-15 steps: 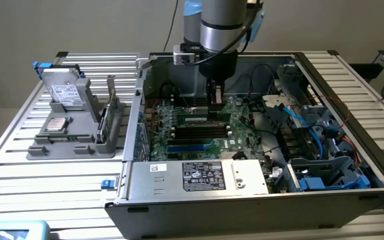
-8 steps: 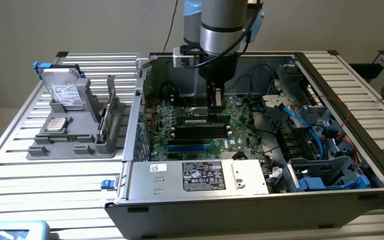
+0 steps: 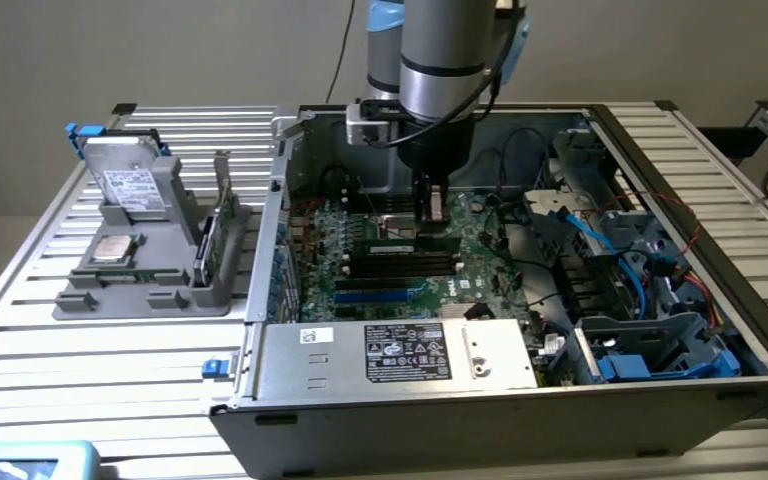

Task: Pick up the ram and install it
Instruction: 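Insert the ram into the slot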

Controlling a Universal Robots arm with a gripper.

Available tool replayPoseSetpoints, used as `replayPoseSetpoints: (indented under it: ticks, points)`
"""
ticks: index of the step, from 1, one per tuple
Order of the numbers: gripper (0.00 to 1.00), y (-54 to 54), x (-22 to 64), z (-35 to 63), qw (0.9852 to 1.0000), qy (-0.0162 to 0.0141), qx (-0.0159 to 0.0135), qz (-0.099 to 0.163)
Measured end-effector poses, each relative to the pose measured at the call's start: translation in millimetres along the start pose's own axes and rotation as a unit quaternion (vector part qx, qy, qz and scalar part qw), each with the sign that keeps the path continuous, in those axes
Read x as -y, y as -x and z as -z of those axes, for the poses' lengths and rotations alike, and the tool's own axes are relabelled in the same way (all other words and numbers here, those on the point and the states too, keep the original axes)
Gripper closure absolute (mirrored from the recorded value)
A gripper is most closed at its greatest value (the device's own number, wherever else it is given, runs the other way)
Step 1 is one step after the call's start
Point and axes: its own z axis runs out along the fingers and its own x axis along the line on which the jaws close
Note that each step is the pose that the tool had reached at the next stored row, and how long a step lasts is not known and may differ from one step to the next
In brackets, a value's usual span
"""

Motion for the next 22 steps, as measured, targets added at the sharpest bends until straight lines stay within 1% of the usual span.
replayPoseSetpoints:
  ticks: [3,6,8,9,11,13,16,22]
  points:
    - [0.88,0.2,-0.4,-3.8,1.0,-0.0006,-0.0012,0.0]
    - [0.88,0.4,-1.1,-5.7,1.0,-0.0013,-0.0048,0.0]
    - [0.88,0.5,-1.7,-6.6,1.0,-0.0026,-0.0067,0.0]
    - [0.88,0.5,-1.9,-6.8,1.0,-0.0036,-0.0072,0.0]
    - [0.88,0.6,-2.6,-7.2,0.9999,-0.0081,-0.0072,0.0]
    - [0.88,0.7,-3.7,-7.9,0.9999,-0.0107,-0.0071,-0.001]
    - [0.88,0.8,-4.9,-9.2,0.9999,-0.0115,-0.0078,-0.001]
    - [0.88,3.5,-5.1,-11.4,0.9999,-0.0117,-0.0098,-0.001]
